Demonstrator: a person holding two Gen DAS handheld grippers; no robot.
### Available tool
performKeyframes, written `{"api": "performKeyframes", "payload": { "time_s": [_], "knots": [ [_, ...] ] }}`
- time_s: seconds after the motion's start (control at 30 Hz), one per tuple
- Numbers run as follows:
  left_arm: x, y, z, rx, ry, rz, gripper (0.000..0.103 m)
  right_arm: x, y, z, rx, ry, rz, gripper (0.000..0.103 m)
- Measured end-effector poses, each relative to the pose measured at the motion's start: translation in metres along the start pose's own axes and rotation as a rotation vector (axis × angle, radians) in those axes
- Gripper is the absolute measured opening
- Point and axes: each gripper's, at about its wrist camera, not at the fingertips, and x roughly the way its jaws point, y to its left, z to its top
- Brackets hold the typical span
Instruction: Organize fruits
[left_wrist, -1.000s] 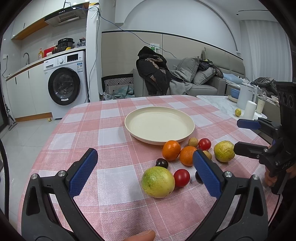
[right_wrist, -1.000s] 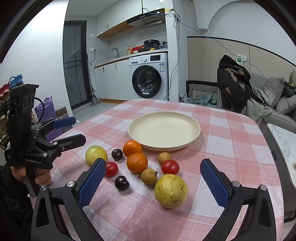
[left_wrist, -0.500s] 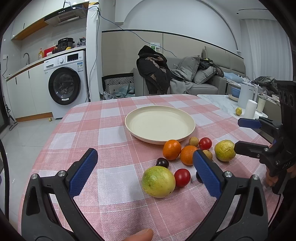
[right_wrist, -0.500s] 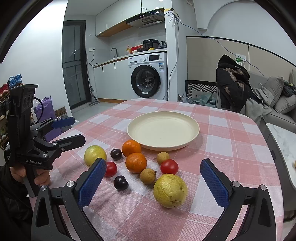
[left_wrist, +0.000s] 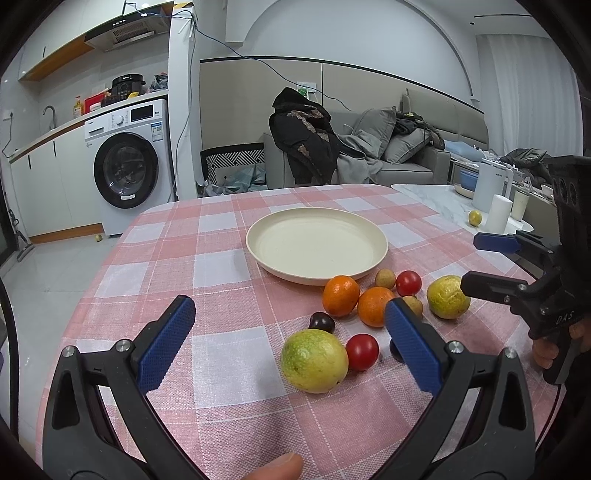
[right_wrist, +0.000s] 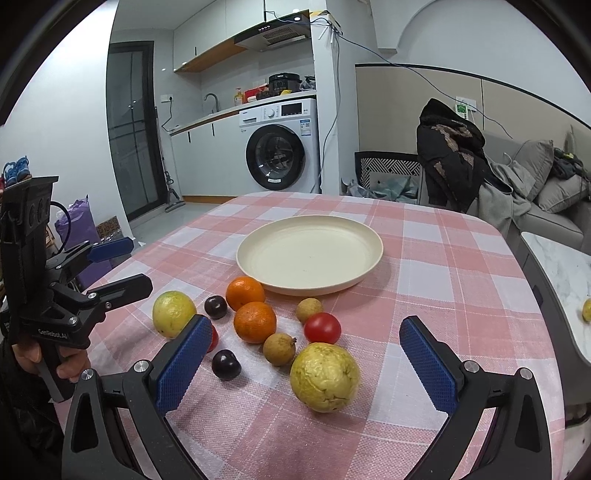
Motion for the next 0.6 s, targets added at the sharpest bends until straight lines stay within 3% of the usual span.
{"api": "performKeyframes", "payload": {
  "time_s": [0.27, 0.43, 0.6],
  "knots": [
    [0.002, -0.005, 0.002, 0.042, 0.021, -0.014, 0.102, 0.01, 0.0, 0.001, 0.001, 0.048, -0.024, 0.103],
    [0.01, -0.008, 0.002, 0.064, 0.077, 0.027, 0.102, 0.016, -0.006, 0.001, 0.031, 0.074, -0.052, 0.103],
    [0.018, 0.002, 0.002, 0.043, 0.136, 0.008, 0.102, 0.029, -0.007, -0.004, 0.029, 0.172, -0.062, 0.103]
  ]
}}
